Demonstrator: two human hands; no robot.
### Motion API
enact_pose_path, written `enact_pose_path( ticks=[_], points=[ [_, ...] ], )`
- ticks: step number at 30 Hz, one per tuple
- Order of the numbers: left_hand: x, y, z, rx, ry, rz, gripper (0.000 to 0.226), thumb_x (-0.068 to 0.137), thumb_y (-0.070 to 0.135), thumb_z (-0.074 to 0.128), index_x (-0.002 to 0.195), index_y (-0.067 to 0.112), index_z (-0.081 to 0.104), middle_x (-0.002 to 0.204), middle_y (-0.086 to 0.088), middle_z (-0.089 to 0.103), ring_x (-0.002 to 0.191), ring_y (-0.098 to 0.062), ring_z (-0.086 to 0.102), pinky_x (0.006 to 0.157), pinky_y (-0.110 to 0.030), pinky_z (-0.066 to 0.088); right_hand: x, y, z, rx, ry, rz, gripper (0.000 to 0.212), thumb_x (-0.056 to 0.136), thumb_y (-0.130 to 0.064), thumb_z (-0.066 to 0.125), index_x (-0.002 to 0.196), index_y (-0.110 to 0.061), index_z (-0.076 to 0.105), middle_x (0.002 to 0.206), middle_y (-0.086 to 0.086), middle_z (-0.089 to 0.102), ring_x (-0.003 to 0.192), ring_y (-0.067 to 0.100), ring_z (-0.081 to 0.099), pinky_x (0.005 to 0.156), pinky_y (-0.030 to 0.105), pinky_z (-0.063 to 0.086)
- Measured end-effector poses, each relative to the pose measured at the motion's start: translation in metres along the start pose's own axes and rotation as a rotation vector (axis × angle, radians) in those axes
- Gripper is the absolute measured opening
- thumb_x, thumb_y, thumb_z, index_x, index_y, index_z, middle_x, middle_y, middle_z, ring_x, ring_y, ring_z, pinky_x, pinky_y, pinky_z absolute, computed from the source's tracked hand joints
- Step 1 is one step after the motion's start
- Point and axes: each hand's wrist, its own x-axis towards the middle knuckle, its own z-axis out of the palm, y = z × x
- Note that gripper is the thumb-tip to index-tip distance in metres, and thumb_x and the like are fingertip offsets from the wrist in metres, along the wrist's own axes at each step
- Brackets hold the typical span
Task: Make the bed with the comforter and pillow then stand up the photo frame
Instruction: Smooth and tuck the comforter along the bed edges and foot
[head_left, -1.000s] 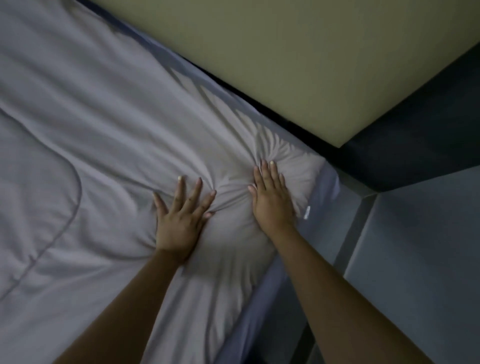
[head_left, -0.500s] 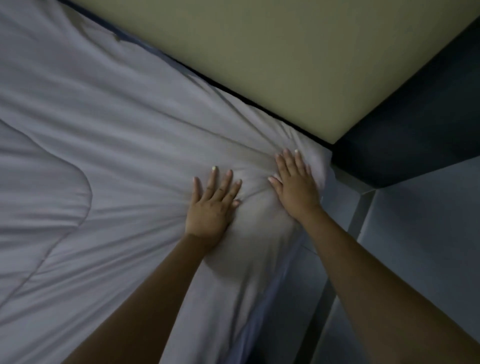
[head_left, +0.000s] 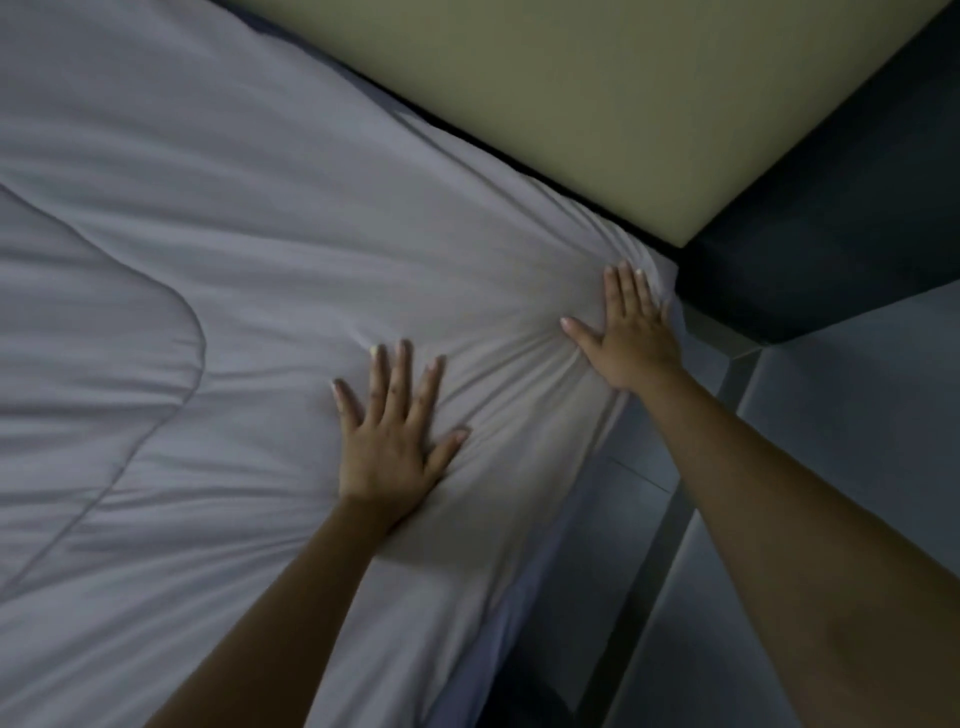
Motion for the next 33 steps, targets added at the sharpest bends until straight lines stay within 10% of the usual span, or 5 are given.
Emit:
enact_pose_path(
  ticks=[18,26,33],
  points=[
    [-0.153,-0.032,-0.005,-0.256,0.041,0.045,0.075,0.096,0.062,0.02,0.151,0.012,0.021,0.157,-0.013,0.022,0.146,-0.03,0.017,0.114,-0.056,0.016,-0.156,-0.108,0.052,-0.084,0.153,-0.433,0.075,0.085,-0.064,0.027,0.149,-0.025,0.029,0.159,0.004,0.019,0.148,0.026,0.013,0.115,0.056,0.014],
    [-0.232,-0.048,0.025,-0.03,-0.056,0.228,0.053,0.099,0.047,0.022,0.15,0.035,0.022,0.16,-0.003,0.018,0.147,-0.032,0.012,0.108,-0.067,0.016,-0.191,-0.124,0.102,-0.071,0.23,-0.401,0.047,0.096,-0.043,0.029,0.137,-0.034,0.049,0.151,-0.005,0.039,0.143,0.025,0.03,0.113,0.054,0.017],
    [-0.24,-0.015,0.013,-0.329,0.23,0.35,0.043,0.105,0.031,0.027,0.141,0.017,0.046,0.147,0.003,0.045,0.142,-0.022,0.032,0.117,-0.057,0.005,-0.193,-0.092,0.099,0.052,0.249,-0.526,0.049,0.095,-0.038,0.031,0.13,-0.019,0.06,0.143,0.001,0.05,0.139,0.031,0.037,0.11,0.051,0.027]
  ],
)
